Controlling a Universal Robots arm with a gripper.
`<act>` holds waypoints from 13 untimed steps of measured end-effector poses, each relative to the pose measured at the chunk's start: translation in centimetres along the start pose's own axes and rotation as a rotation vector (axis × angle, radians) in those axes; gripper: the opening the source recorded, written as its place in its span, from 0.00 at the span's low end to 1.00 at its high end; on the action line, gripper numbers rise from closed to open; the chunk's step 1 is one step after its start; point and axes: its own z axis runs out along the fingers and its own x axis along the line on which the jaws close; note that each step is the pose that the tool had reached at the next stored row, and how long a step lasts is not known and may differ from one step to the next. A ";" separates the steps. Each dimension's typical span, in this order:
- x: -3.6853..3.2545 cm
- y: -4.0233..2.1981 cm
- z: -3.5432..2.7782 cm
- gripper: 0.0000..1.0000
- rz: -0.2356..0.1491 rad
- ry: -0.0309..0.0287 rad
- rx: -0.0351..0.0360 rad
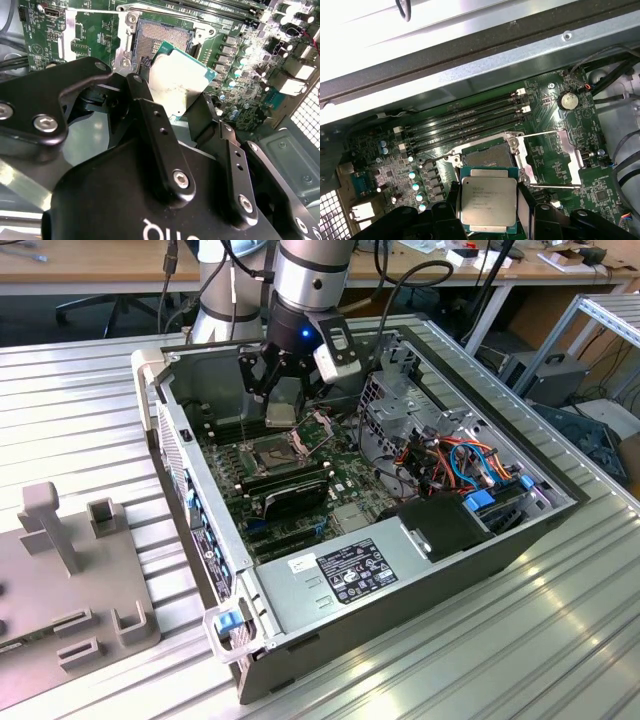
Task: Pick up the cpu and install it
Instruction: 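Place the cpu into insertion slot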
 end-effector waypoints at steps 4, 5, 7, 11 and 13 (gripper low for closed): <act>0.00 0.00 0.01 0.55 0.011 0.0001 -0.0003; 0.00 0.00 0.01 0.55 0.021 0.0000 -0.0006; 0.00 0.00 0.04 0.55 0.060 0.0002 -0.0019; 0.00 0.00 0.09 0.55 0.158 0.0006 -0.0048; 0.00 0.00 0.11 0.55 0.191 0.0007 -0.0058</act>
